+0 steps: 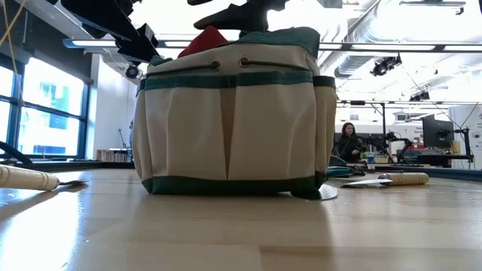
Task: Pick & Place Garden tools in Gardening bag
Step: Put the red gloves into the green gardening bag
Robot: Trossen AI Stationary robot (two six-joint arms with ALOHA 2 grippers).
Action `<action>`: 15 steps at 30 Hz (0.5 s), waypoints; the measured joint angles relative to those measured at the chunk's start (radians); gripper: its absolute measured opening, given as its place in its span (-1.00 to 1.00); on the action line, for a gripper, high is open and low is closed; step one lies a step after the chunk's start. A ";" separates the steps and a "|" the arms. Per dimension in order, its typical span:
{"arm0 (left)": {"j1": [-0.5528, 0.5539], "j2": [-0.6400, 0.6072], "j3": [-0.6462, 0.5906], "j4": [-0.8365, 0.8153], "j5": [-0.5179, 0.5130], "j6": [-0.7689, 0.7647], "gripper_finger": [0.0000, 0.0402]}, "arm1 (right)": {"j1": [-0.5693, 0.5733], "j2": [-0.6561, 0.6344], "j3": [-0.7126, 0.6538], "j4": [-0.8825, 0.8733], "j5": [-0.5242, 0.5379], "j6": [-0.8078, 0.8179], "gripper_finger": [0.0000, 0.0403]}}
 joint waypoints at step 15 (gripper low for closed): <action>0.000 0.000 0.000 0.000 0.000 -0.005 0.29 | 0.000 0.000 0.000 -0.006 0.104 -0.131 -0.54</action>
